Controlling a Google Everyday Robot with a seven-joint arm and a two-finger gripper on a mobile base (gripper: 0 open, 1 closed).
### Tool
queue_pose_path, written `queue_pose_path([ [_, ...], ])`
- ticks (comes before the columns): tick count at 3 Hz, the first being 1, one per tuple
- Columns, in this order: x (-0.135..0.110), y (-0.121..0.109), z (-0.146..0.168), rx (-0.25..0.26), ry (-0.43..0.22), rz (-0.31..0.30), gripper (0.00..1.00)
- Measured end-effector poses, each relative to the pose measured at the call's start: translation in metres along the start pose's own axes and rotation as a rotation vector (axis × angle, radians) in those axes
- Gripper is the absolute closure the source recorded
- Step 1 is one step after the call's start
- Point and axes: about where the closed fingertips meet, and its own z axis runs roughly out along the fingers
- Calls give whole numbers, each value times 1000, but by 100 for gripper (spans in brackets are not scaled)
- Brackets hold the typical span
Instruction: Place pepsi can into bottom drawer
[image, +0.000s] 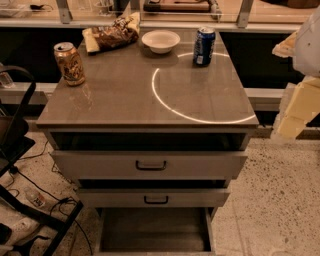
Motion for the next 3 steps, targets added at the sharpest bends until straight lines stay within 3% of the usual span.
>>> queue_pose_path([
  [1, 0, 0, 0, 0, 0, 0, 0],
  [2, -5, -17, 9, 35, -63, 24, 0],
  [3, -14, -67, 33, 116, -233, 85, 0],
])
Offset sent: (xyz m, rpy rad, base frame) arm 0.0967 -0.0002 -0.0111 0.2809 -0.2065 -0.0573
